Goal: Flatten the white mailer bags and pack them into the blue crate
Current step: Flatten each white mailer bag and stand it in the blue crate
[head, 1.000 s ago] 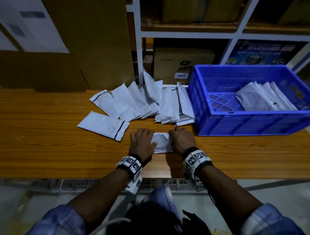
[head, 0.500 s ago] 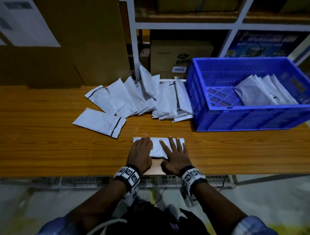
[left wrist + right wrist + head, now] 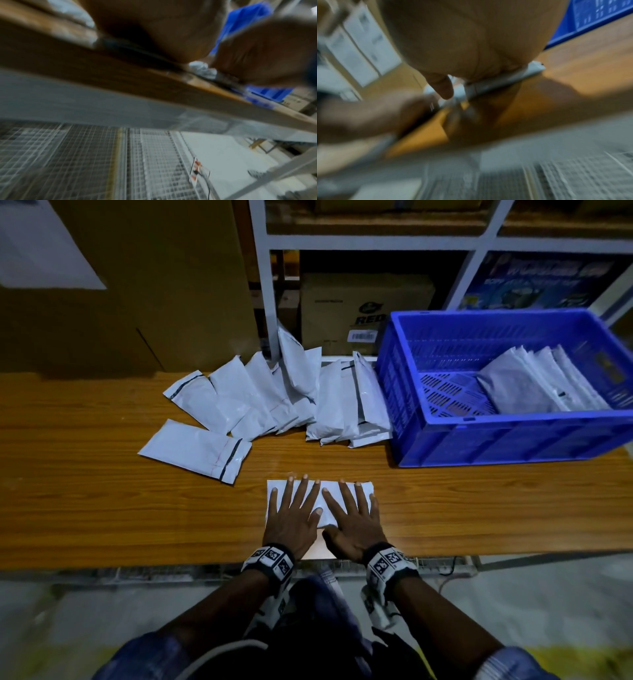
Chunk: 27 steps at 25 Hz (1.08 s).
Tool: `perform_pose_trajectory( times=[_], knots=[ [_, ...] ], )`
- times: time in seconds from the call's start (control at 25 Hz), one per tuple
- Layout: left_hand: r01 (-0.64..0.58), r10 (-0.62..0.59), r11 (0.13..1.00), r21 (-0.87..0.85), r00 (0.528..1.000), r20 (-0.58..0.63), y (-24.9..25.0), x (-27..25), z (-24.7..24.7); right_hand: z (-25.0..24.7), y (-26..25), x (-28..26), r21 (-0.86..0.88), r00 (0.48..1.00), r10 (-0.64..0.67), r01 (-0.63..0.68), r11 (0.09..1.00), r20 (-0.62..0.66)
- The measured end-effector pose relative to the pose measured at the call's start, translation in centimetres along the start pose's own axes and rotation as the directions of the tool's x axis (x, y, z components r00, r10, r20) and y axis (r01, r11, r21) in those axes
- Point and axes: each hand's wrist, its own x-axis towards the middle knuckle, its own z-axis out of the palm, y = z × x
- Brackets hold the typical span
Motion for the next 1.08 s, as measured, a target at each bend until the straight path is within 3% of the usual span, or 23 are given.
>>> perform_pose_trajectory(
  times=[0.2, 0.4, 0.72, 0.88, 1.08],
  knots=[
    [-0.011, 0.011, 1.0, -0.004, 1.0, -0.011, -0.1, 0.2, 0.1, -1.0, -1.4, 0.4, -0.025, 0.982, 0.041, -0.046, 0.999, -0.184],
    [-0.02, 0.02, 1.0, 0.008, 1.0, -0.017, -0.2, -0.5, 0.4, 1.5, -1.5, 0.0, -0.057, 0.979, 0.035, -0.048, 0.997, -0.202],
    [-0.04, 0.042, 0.999, 0.016, 0.993, -0.111, 0.1, -1.2, 0.4, 0.9, -1.4, 0.9, -0.035, 0.996, 0.049, -0.052, 0.998, -0.076],
    [0.002, -0.002, 1.0, 0.001, 0.995, -0.103, 0.4, -2.1, 1.5, -0.3, -0.8, 1.1, 0.027, 1.0, 0.016, -0.015, 1.0, -0.008],
    [0.005, -0.007, 0.999, -0.033, 0.997, -0.08, 0.1, -2.0, 1.3, -0.3, -1.0, 0.3, 0.002, 0.968, 0.035, -0.036, 0.999, -0.249]
  ],
)
